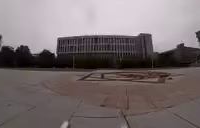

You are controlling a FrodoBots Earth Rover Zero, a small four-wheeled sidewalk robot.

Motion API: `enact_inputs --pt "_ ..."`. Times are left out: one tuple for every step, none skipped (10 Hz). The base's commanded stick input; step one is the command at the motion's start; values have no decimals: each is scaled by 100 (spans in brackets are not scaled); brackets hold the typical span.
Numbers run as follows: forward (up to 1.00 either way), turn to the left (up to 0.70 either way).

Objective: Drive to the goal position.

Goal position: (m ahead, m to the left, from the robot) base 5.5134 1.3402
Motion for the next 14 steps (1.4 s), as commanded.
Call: enact_inputs --pt "70 -34" --pt "70 -14" --pt "70 -6" --pt "70 0" --pt "70 0" --pt "70 0" --pt "70 0" --pt "70 0" --pt "70 0" --pt "70 0" --pt "70 0" --pt "70 0" --pt "70 0" --pt "70 0"
